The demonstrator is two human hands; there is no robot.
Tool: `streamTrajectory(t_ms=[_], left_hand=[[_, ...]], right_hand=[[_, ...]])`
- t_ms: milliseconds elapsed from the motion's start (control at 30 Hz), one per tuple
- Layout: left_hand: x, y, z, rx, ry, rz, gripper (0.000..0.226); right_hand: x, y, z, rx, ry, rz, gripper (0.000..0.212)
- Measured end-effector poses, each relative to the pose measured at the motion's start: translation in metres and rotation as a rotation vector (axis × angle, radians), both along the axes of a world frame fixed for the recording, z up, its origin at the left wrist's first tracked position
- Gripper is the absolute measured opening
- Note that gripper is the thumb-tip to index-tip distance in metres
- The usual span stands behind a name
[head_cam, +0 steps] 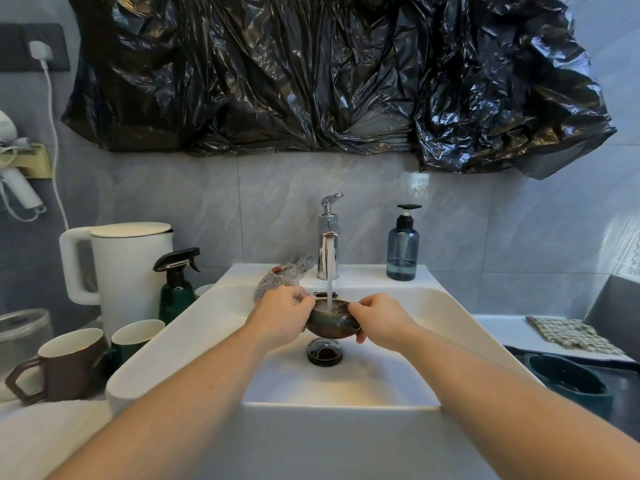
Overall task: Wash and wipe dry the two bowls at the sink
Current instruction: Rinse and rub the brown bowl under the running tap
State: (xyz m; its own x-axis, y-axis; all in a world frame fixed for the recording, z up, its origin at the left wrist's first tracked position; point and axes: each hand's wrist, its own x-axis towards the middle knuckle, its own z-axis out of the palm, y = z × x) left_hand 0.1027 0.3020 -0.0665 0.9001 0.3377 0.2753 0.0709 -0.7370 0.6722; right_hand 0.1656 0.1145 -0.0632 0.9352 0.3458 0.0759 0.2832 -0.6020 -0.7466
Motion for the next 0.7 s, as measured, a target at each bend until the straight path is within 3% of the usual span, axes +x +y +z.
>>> streamTrajectory(t_ms=[433,700], left_hand=[[-0.0002,-0.0039,-0.0004,-0.025,0.046,-0.044,0.018],[-0.0012,-0.0034,0.0005,0.027,0.039,-0.017,0.011]], right_hand=[[-0.0032,-0.0020,0.0051,0.094,-0.101,-0.071,0.029],[-0.0054,0.0000,0.0059,0.151,-0.105,-0.063,0.037]])
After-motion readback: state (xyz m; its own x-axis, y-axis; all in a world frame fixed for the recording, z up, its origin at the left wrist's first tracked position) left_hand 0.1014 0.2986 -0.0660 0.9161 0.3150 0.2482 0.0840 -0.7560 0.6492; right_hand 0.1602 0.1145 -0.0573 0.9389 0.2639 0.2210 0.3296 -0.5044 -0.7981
